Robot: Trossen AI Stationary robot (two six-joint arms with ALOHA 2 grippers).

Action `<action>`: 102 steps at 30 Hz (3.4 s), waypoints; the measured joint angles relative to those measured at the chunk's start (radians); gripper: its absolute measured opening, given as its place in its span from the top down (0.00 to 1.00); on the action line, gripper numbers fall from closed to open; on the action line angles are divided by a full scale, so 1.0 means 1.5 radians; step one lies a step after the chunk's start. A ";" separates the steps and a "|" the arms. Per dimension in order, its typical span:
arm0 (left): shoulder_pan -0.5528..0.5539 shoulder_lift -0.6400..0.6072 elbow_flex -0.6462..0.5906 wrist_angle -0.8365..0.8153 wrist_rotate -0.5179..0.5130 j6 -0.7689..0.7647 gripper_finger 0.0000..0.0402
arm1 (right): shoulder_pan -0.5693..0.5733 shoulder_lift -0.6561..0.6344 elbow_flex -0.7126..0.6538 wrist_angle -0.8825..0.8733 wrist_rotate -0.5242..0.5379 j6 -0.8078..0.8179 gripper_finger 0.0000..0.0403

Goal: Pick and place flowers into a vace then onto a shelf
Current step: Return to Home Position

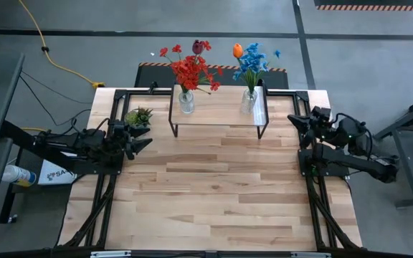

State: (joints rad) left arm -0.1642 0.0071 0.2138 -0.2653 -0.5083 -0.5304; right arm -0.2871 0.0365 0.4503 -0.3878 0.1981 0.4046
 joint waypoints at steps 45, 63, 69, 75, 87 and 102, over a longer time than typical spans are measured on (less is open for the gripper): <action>0.000 0.000 -0.054 -0.022 -0.051 0.037 0.09 | 0.000 -0.013 -0.235 0.169 0.054 -0.047 1.00; 0.000 0.000 -0.099 0.109 -0.036 0.143 0.09 | 0.031 -0.012 -0.267 0.221 0.060 -0.080 1.00; 0.000 0.001 -0.100 0.113 -0.022 0.201 0.09 | 0.041 -0.012 -0.267 0.220 0.056 -0.121 1.00; 0.000 0.006 -0.100 0.112 0.013 0.244 0.09 | 0.050 -0.012 -0.266 0.217 0.053 -0.169 1.00; 0.000 0.073 -0.100 0.111 0.033 0.230 0.09 | 0.054 -0.012 -0.266 0.210 -0.009 -0.226 0.99; 0.000 0.071 -0.102 0.134 0.049 0.203 0.09 | 0.054 -0.012 -0.266 0.214 0.003 -0.136 0.98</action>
State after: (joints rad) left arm -0.1642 0.1139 0.0601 -0.0637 -0.4351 -0.2253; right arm -0.2066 0.0185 0.0505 -0.0669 0.2027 0.2012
